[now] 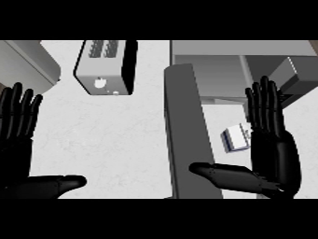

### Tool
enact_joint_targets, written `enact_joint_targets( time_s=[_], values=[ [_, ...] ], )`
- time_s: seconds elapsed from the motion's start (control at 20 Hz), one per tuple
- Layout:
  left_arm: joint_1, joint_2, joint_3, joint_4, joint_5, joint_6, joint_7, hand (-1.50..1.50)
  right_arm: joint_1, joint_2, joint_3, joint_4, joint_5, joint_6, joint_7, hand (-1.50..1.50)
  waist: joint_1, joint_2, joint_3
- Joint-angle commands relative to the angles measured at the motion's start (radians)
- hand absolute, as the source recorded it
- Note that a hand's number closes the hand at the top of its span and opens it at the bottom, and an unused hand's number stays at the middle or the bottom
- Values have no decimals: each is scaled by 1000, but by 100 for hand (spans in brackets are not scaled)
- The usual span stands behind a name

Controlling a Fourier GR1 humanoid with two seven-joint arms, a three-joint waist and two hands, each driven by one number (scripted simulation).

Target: Pick up the milk, place it into the microwave and close the microwave

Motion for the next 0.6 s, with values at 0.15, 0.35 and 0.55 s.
enact_joint_targets(
  time_s=[0.15,0.35,0.55],
  values=[
    [166,-49,-65,-127,-16,-2,-2,-150,67,6,151,109,-40,-127,-170,-150,-5,0,-1],
    [237,-22,1,-69,53,-84,-127,-150,46,6,216,58,60,-254,-73,-150,-6,-1,-1],
    [335,-53,-73,-190,14,-73,-93,-150,8,6,237,117,147,-375,-57,-150,0,-1,-1]
  ],
)
